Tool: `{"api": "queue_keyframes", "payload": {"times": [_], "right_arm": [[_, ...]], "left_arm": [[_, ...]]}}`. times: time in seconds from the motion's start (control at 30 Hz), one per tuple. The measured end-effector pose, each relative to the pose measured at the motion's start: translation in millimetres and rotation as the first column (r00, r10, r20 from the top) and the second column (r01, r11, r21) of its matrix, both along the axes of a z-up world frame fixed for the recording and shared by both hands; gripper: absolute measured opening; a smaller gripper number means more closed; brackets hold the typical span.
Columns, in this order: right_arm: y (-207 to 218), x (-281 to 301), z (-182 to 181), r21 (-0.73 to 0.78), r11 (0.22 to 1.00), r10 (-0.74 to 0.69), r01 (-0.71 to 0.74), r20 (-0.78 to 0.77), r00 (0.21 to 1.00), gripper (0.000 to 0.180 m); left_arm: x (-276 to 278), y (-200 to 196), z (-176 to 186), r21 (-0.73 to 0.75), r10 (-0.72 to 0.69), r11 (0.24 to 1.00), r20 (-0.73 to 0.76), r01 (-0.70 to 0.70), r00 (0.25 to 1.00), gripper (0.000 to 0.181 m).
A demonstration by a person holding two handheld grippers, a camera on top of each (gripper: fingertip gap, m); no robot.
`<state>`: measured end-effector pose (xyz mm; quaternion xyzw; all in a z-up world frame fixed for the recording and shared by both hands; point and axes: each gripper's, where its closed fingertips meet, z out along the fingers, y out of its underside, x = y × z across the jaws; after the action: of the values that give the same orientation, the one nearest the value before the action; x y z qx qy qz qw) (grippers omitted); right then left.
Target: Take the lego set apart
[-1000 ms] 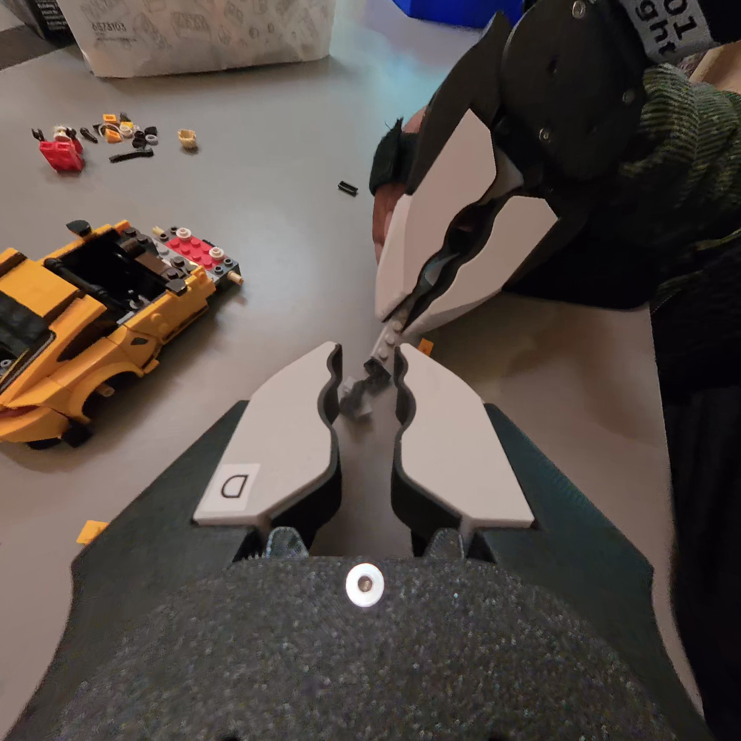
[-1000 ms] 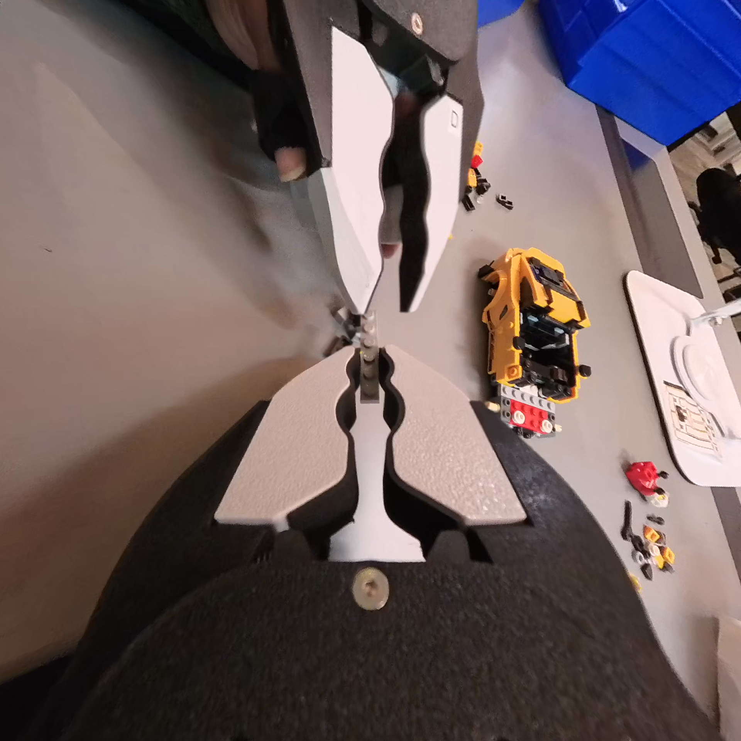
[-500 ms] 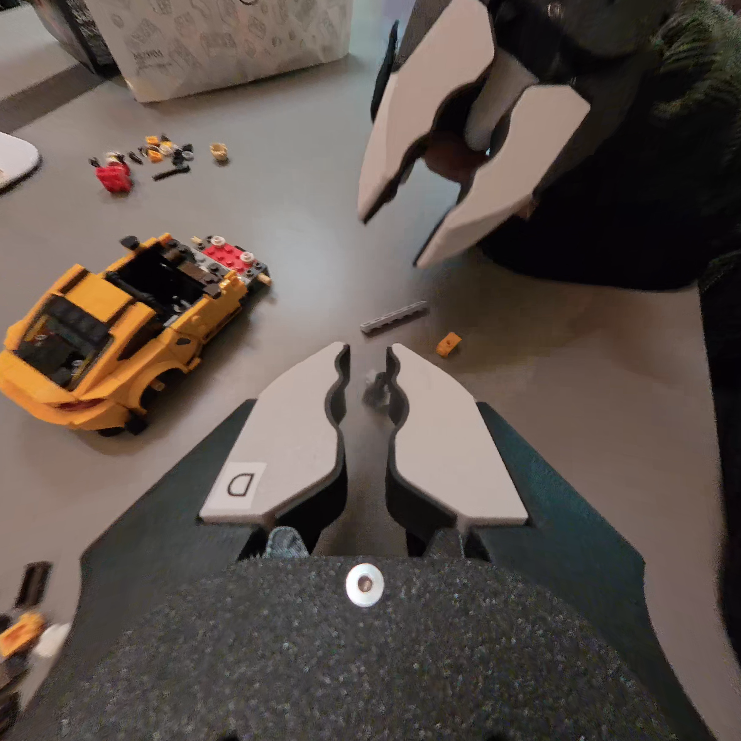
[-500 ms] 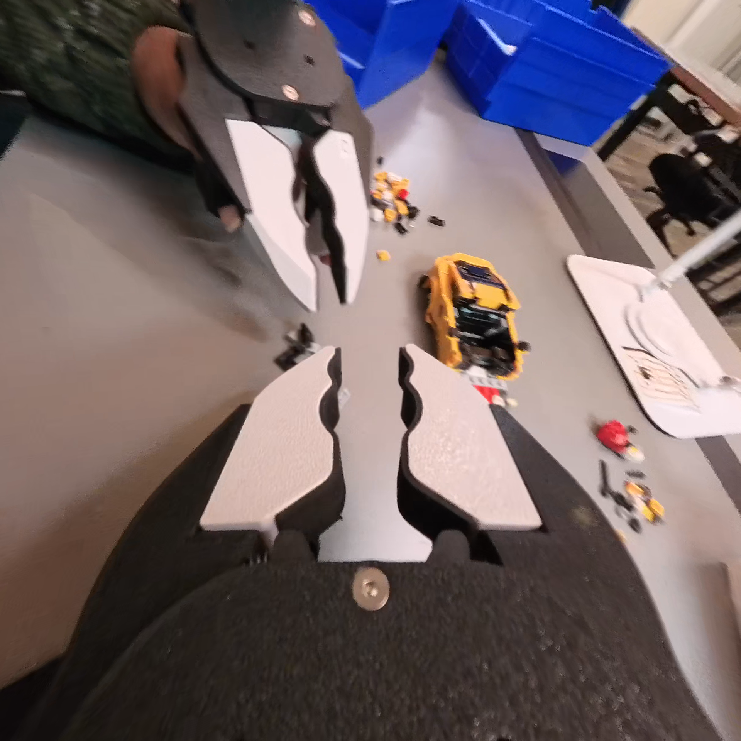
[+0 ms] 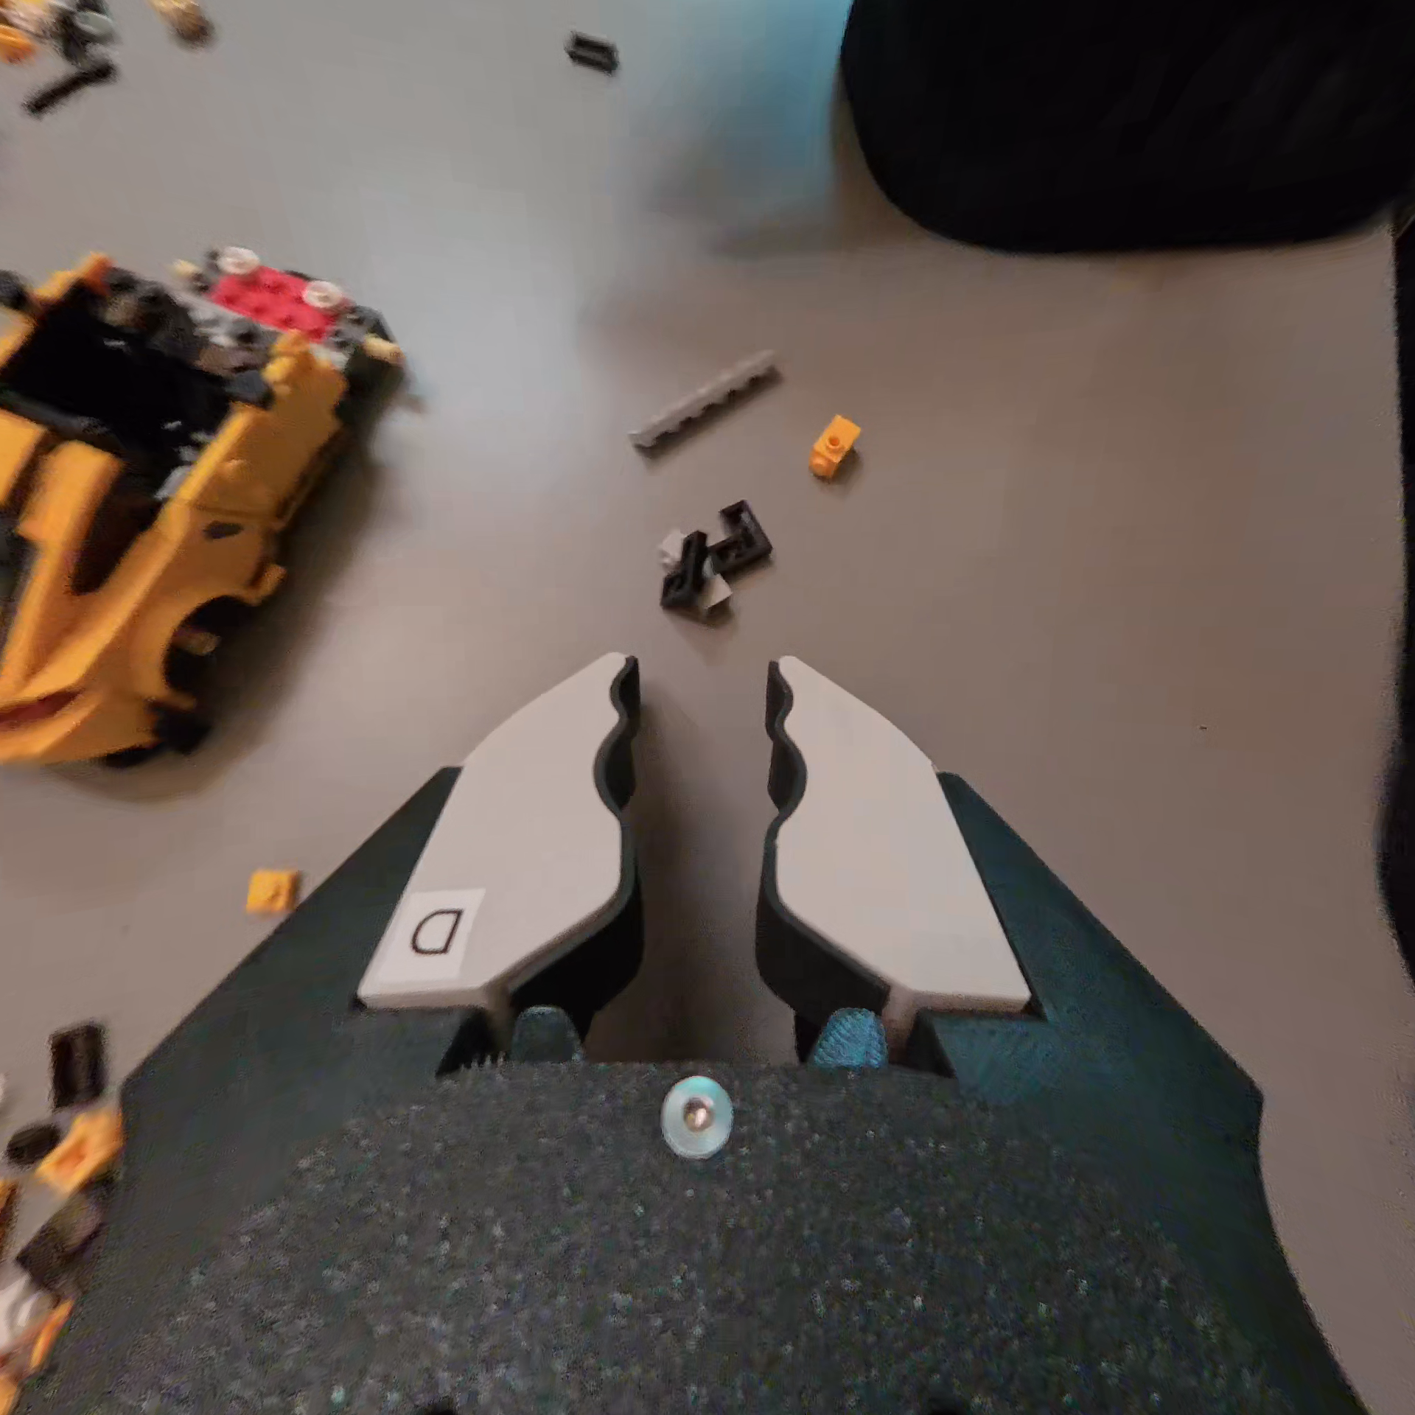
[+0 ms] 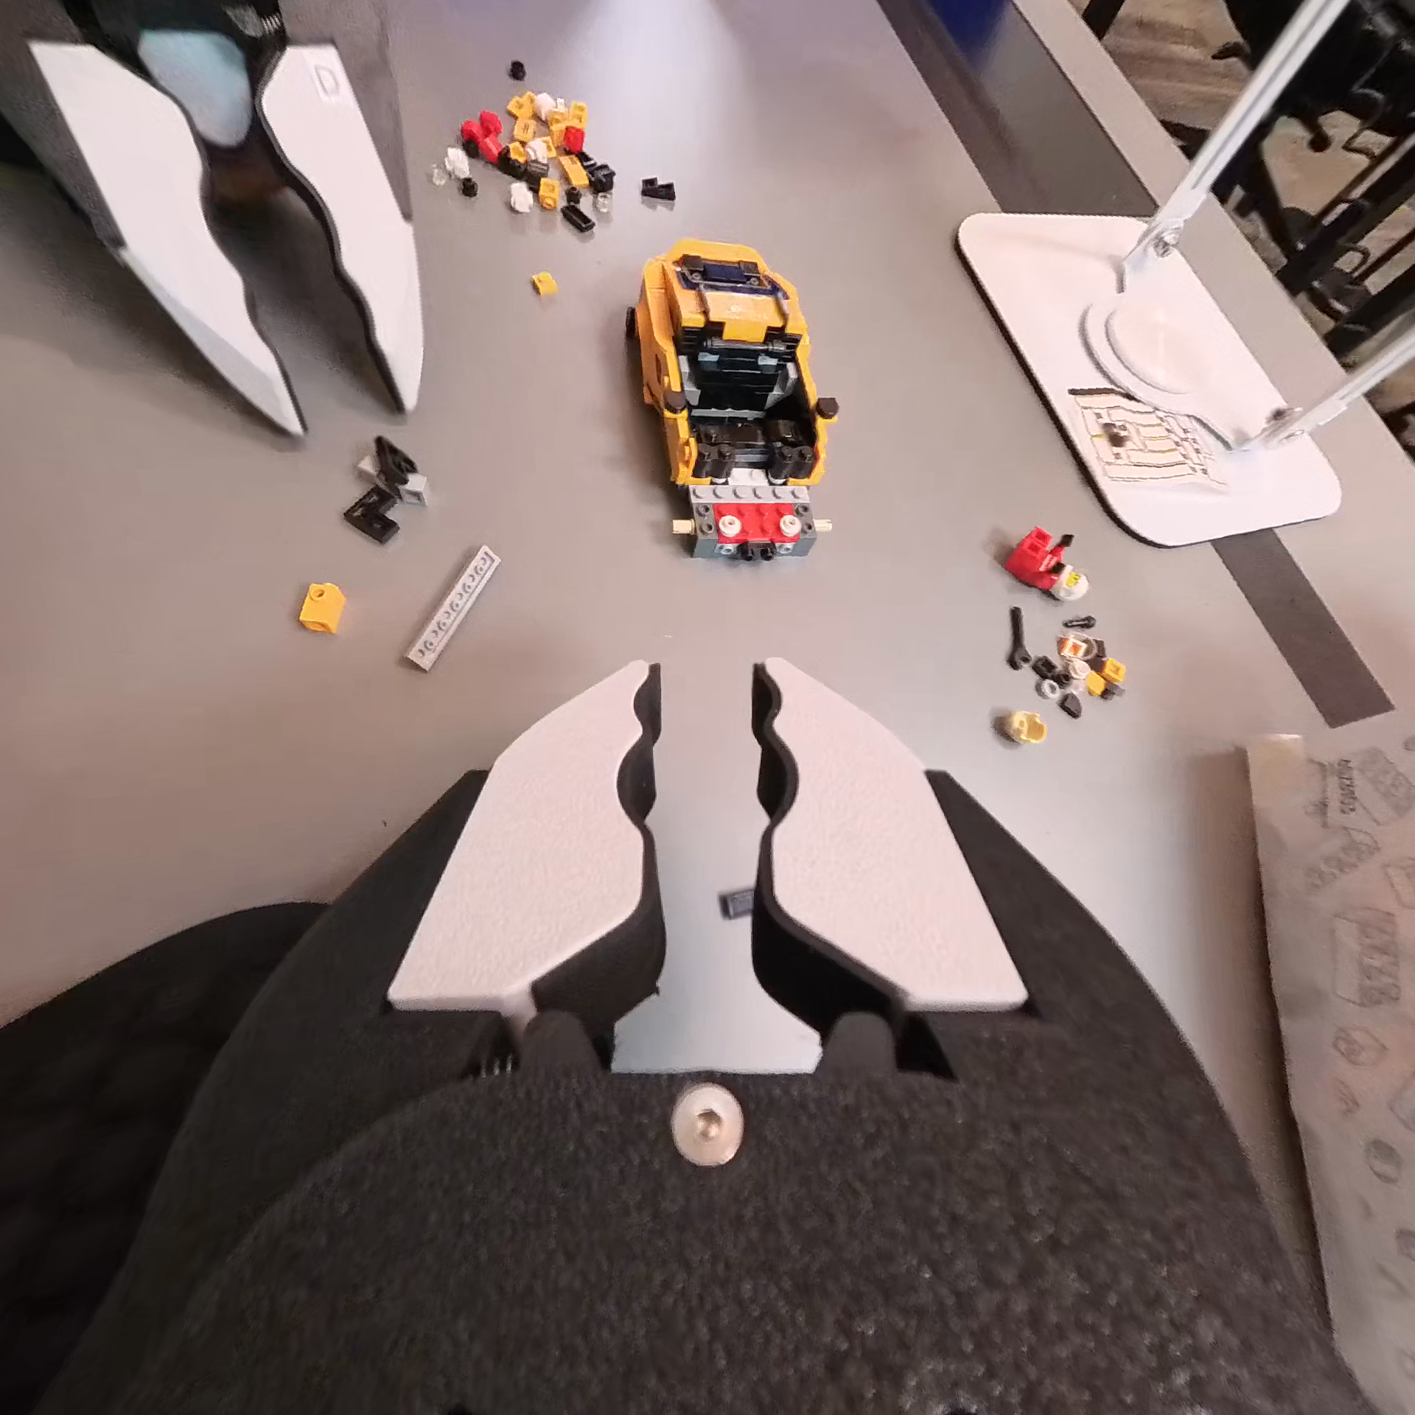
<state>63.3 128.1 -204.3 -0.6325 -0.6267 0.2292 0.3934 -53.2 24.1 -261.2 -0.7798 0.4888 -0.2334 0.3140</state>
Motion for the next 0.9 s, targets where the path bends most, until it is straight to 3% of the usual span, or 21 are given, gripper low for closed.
{"api": "queue_keyframes", "payload": {"times": [0.1, 0.2, 0.33, 0.43, 0.53, 0.6, 0.7, 0.83, 0.9], "right_arm": [[-3.1, -3.9, -7.0, 0.015, 1.0, 0.014, -0.014, 0.031, 0.999, 0.022], [10.6, -0.4, 6.4, 0.061, 0.997, -0.054, 0.056, -0.026, 0.998, 0.018], [35.1, 19.1, 39.1, 0.043, 0.981, -0.179, 0.19, -0.188, 0.966, 0.017], [45.2, 32.5, 41.7, 0.023, 0.972, -0.225, 0.234, -0.202, 0.953, 0.017], [36.9, 43.6, 21.4, -0.037, 0.982, -0.185, 0.183, -0.073, 0.98, 0.02], [21.5, 53.8, -6.0, -0.133, 0.982, -0.122, 0.131, 0.075, 0.99, 0.024], [16.9, 64.0, -42.3, -0.159, 0.977, -0.102, 0.14, 0.23, 0.968, 0.029], [18.3, 56.6, -61.7, -0.172, 0.975, -0.092, 0.143, 0.277, 0.957, 0.029], [16.6, 51.2, -62.9, -0.185, 0.974, -0.078, 0.129, 0.263, 0.962, 0.017]], "left_arm": [[18.9, 6.6, -5.8, 0.043, -0.007, 0.999, -0.058, 0.01, 0.998, 0.016], [25.0, 14.5, -2.2, 0.11, -0.001, 0.994, -0.065, 0.008, 0.998, 0.027], [20.4, 25.7, 42.6, 0.189, 0.05, 0.978, 0.193, -0.087, 0.98, 0.037], [4.7, 42.1, 78.8, 0.237, 0.12, 0.947, 0.364, -0.216, 0.924, 0.032], [-14.9, 57.4, 102.2, 0.289, 0.175, 0.9, 0.445, -0.325, 0.878, 0.011], [-22.9, 65.8, 114.1, 0.277, 0.202, 0.887, 0.487, -0.369, 0.85, 0.008], [-26.6, 74.1, 123.6, 0.243, 0.22, 0.884, 0.539, -0.4, 0.813, 0.008], [-24.0, 71.7, 112.7, 0.244, 0.215, 0.889, 0.522, -0.386, 0.825, 0.008], [-19.8, 67.8, 105.9, 0.245, 0.205, 0.898, 0.502, -0.366, 0.84, 0.007]]}}
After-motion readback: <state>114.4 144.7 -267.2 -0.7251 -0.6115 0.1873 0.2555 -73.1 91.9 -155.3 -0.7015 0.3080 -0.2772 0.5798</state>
